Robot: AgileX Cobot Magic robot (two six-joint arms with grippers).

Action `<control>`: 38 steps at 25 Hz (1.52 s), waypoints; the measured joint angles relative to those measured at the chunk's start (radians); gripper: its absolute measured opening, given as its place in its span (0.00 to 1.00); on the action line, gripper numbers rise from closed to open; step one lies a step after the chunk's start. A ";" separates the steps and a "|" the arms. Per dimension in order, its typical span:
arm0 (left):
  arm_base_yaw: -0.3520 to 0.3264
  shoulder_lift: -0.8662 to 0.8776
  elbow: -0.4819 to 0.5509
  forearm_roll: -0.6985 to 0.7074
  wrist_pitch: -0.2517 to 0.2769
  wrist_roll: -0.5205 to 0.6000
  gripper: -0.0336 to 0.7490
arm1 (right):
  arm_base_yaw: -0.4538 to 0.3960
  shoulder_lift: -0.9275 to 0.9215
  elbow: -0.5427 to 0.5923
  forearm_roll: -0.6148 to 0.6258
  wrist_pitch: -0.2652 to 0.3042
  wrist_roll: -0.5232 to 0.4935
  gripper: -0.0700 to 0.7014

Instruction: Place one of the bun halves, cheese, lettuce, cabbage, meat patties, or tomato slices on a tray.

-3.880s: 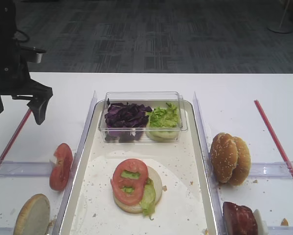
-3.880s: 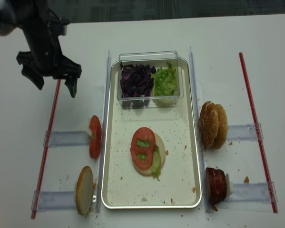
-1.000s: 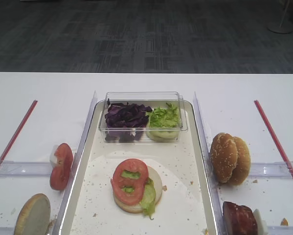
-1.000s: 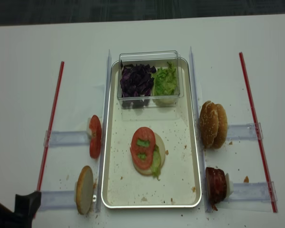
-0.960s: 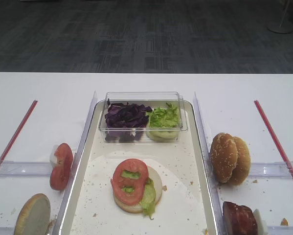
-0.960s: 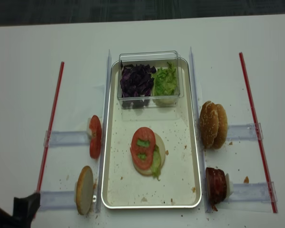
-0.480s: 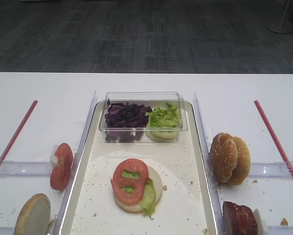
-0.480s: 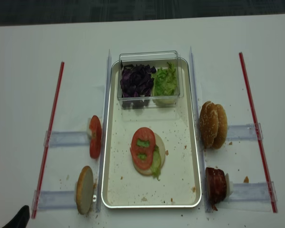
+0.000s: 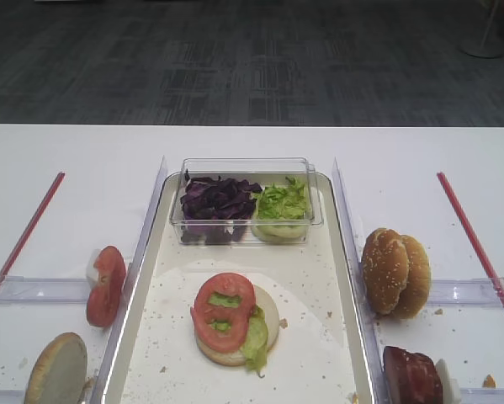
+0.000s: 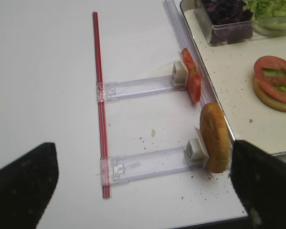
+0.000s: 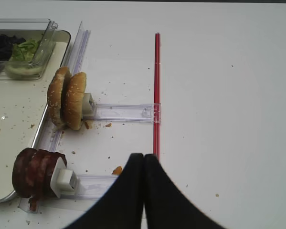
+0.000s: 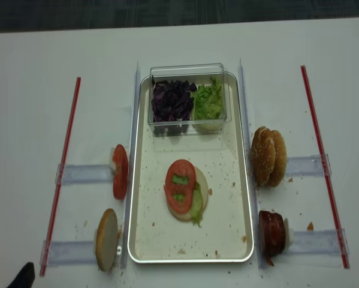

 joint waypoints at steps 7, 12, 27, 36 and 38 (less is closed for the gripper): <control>0.000 -0.002 0.000 0.000 0.002 -0.003 0.90 | 0.000 0.000 0.000 0.000 0.000 0.000 0.14; 0.000 -0.004 0.000 0.000 0.002 -0.004 0.90 | 0.000 0.000 0.000 0.000 0.000 0.000 0.14; 0.033 -0.004 0.000 0.000 0.002 -0.004 0.90 | 0.000 0.000 0.000 0.000 0.000 0.000 0.14; 0.072 -0.004 0.000 0.000 0.002 -0.004 0.90 | 0.000 0.000 0.000 0.000 0.000 0.000 0.14; 0.072 -0.004 0.000 0.000 0.002 -0.004 0.90 | 0.000 0.000 0.000 0.000 0.000 0.000 0.14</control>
